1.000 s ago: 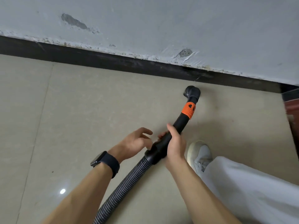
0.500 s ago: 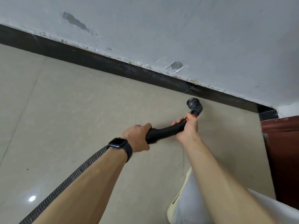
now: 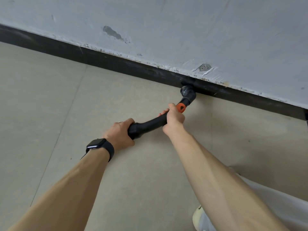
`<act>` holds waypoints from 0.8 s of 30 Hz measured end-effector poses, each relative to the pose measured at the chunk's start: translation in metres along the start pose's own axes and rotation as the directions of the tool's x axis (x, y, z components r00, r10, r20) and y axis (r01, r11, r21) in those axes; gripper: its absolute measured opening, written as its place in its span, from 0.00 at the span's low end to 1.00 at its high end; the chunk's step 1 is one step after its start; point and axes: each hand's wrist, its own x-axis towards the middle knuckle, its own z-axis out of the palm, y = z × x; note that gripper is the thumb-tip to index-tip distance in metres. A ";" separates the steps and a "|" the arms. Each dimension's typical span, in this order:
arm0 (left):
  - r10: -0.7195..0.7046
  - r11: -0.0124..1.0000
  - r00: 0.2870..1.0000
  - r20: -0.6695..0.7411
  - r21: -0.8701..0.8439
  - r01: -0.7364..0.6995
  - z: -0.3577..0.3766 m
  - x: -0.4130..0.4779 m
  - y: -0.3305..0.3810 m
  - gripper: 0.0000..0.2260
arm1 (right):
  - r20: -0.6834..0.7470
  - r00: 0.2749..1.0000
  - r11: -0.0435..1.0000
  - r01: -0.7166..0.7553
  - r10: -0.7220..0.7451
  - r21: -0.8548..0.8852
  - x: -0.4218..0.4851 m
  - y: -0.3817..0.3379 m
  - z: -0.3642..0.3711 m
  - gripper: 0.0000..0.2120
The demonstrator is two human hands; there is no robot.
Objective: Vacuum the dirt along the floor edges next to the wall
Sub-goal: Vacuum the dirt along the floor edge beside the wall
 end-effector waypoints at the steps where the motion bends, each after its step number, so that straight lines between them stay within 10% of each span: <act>1: -0.025 1.000 1.000 -0.017 -0.015 0.025 -0.002 -0.004 -0.010 0.18 | 0.018 1.000 1.000 -0.005 0.006 -0.022 -0.006 0.008 0.008 0.04; 24: -0.303 0.952 0.933 -0.194 -0.103 0.288 -0.025 -0.066 -0.101 0.13 | 0.236 0.970 0.972 0.009 0.049 -0.235 -0.067 0.083 0.101 0.18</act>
